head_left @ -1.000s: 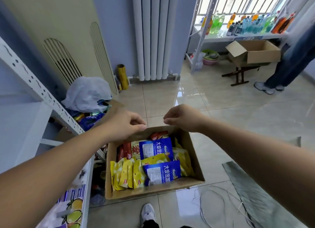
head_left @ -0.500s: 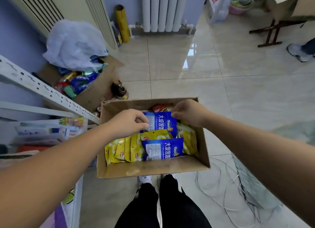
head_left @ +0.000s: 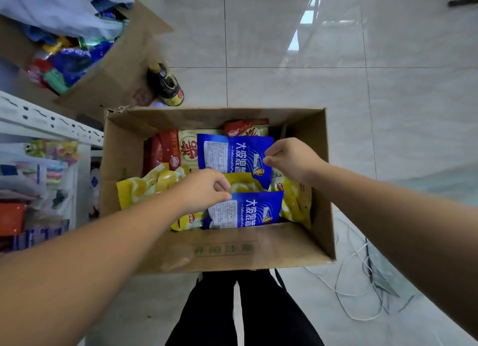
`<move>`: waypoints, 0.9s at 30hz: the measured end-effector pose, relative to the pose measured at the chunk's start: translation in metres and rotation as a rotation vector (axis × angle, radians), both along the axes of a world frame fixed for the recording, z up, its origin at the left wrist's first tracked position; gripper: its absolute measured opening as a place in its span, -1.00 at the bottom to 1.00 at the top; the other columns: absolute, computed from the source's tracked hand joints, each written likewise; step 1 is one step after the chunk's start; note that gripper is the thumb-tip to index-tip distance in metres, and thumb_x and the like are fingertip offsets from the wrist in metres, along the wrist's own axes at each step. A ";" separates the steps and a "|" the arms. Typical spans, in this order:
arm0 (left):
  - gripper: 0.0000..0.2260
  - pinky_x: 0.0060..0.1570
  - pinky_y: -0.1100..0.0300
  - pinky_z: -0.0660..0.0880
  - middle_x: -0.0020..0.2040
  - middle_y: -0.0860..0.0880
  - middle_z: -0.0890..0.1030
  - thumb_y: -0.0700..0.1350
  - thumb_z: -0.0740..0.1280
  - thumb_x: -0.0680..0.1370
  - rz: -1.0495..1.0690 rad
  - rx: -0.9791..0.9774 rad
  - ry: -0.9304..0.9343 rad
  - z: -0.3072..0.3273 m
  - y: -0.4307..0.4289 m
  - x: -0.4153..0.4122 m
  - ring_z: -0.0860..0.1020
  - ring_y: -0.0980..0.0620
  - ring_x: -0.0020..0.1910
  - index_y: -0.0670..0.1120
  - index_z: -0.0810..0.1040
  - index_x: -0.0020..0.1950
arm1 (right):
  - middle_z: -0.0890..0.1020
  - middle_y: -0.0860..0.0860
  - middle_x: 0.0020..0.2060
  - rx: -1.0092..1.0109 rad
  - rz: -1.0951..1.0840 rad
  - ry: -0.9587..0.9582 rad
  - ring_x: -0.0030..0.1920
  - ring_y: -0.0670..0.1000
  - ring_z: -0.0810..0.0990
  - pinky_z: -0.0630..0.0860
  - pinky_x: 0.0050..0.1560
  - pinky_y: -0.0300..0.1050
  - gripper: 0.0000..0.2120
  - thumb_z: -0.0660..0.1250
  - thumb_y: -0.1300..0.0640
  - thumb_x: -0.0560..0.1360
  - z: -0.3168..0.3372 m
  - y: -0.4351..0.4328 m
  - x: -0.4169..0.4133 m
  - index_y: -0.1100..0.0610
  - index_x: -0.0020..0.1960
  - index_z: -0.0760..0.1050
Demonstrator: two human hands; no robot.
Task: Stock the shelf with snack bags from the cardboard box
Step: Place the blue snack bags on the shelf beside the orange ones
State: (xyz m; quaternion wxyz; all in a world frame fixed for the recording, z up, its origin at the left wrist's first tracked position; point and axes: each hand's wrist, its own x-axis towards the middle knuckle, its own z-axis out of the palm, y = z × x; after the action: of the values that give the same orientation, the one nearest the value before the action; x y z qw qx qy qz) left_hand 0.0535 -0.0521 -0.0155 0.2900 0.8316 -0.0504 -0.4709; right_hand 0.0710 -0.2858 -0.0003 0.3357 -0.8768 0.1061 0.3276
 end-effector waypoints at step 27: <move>-0.85 -0.17 0.13 0.52 -0.10 0.02 0.63 0.07 0.44 0.52 -0.310 0.093 -0.021 -0.133 -0.037 -0.018 0.57 -0.01 -0.08 0.03 0.67 -0.01 | 0.64 0.04 0.01 -0.071 -0.119 -0.098 -0.04 0.03 0.66 0.56 -0.34 -0.14 -0.54 0.28 0.19 0.62 -0.122 -0.004 0.017 0.00 0.45 0.21</move>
State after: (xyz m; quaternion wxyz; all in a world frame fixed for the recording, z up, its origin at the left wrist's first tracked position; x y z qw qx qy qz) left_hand 0.0353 -0.0895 -0.1482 0.1745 0.8311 -0.1594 -0.5033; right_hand 0.0884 -0.2898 -0.1219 0.3280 -0.8953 0.1531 0.2596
